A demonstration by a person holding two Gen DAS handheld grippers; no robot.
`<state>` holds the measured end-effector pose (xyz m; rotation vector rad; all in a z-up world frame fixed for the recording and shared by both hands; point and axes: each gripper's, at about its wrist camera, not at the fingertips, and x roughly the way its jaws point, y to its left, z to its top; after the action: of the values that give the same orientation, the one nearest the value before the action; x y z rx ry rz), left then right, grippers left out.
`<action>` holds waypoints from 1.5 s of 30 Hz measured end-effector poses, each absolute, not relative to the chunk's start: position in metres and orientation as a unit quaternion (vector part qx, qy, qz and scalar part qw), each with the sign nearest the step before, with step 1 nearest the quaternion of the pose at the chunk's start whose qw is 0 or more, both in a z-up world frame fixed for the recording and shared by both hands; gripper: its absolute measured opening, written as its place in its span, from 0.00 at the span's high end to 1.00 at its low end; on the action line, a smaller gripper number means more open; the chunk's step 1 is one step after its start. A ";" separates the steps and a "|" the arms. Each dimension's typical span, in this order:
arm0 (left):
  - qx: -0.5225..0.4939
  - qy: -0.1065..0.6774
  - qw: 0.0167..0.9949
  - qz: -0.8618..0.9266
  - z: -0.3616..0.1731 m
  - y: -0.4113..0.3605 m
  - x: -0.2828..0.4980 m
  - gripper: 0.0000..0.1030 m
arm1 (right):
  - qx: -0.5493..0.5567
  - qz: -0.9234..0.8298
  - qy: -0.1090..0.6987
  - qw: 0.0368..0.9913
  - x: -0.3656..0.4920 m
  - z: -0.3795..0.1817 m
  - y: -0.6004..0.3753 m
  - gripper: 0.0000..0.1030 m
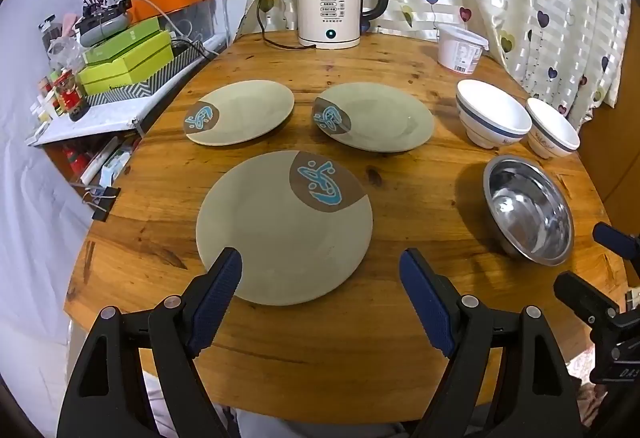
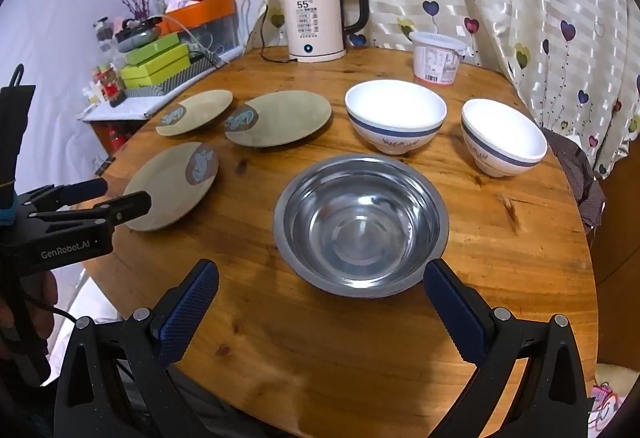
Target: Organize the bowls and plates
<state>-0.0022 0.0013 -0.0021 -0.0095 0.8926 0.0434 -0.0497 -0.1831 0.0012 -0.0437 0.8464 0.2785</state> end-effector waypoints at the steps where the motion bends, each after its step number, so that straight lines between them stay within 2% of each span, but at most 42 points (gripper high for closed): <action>1: -0.005 0.432 0.902 0.021 -0.001 0.001 -0.002 0.21 | -0.020 0.134 0.409 0.902 -0.049 0.002 -0.183 0.00; 45: -0.015 0.436 0.899 0.024 -0.003 0.008 0.000 0.21 | -0.021 0.136 0.413 0.901 -0.046 0.002 -0.176 0.00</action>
<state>-0.0004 0.0084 -0.0032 -0.0311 0.9032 0.0496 -0.0461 -0.1762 0.0016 -0.0432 0.8536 0.2810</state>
